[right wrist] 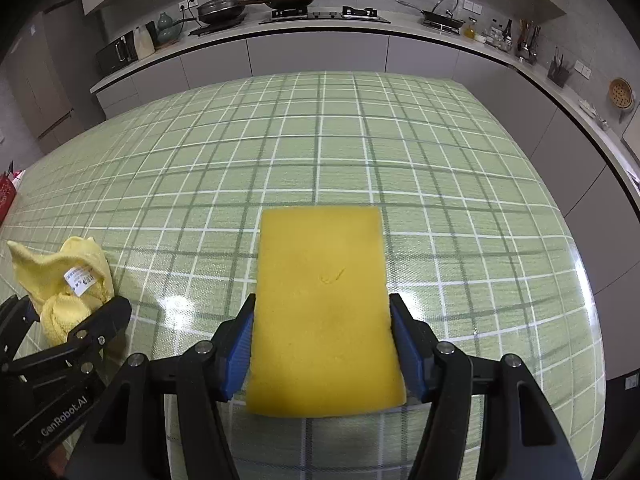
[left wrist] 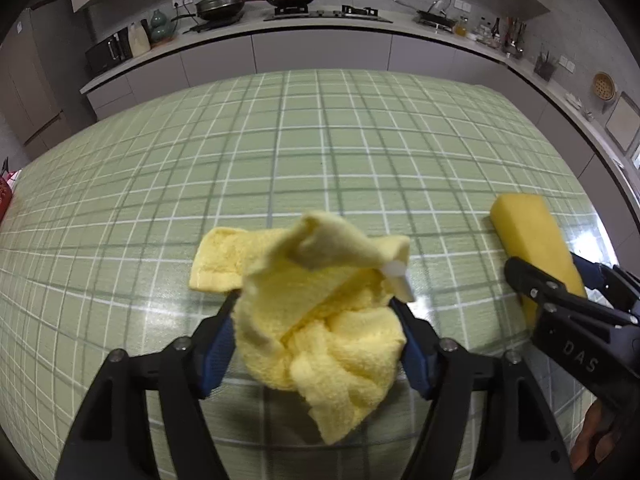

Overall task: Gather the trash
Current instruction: 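Grasp the yellow cloth with the left tool while the right tool grasps the yellow sponge, then carry the yellow cloth and sponge over the black bucket with both tools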

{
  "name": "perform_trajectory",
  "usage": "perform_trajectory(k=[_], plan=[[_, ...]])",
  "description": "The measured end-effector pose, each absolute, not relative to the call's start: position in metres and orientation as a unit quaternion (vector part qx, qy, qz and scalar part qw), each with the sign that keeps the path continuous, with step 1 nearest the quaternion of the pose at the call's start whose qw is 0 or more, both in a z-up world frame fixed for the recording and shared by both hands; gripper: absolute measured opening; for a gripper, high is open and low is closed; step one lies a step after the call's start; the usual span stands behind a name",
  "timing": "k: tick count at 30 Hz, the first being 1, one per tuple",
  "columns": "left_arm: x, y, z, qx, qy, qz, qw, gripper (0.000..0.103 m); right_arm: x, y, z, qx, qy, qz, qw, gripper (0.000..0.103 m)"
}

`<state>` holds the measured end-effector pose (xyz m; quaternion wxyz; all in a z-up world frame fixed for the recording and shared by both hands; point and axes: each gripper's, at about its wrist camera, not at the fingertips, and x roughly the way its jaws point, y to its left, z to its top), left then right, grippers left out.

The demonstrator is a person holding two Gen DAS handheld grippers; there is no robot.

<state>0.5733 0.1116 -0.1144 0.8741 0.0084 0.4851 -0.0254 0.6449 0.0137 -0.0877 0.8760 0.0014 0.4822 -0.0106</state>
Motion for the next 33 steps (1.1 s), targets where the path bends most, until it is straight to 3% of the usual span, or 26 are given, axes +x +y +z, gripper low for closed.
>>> perform_trajectory(k=[3, 7, 13, 23, 33], plan=[[0.573, 0.125, -0.116, -0.012, 0.485, -0.028, 0.874, 0.074, 0.639, 0.015, -0.088, 0.002, 0.484, -0.009, 0.875, 0.063], [0.568, 0.145, -0.116, -0.037, 0.472, -0.028, 0.880, 0.054, 0.637, 0.009, -0.085, 0.016, 0.479, -0.006, 0.877, 0.059], [0.560, 0.161, -0.114, -0.053, 0.466, -0.033, 0.883, 0.042, 0.633, 0.002, -0.083, 0.033, 0.475, 0.004, 0.879, 0.053], [0.528, 0.155, -0.089, -0.059, 0.451, -0.047, 0.889, 0.041, 0.609, -0.016, -0.071, 0.069, 0.464, 0.035, 0.882, 0.051], [0.469, 0.093, -0.059, -0.048, 0.434, -0.056, 0.898, 0.041, 0.530, -0.069, -0.038, 0.098, 0.444, 0.075, 0.888, 0.051]])
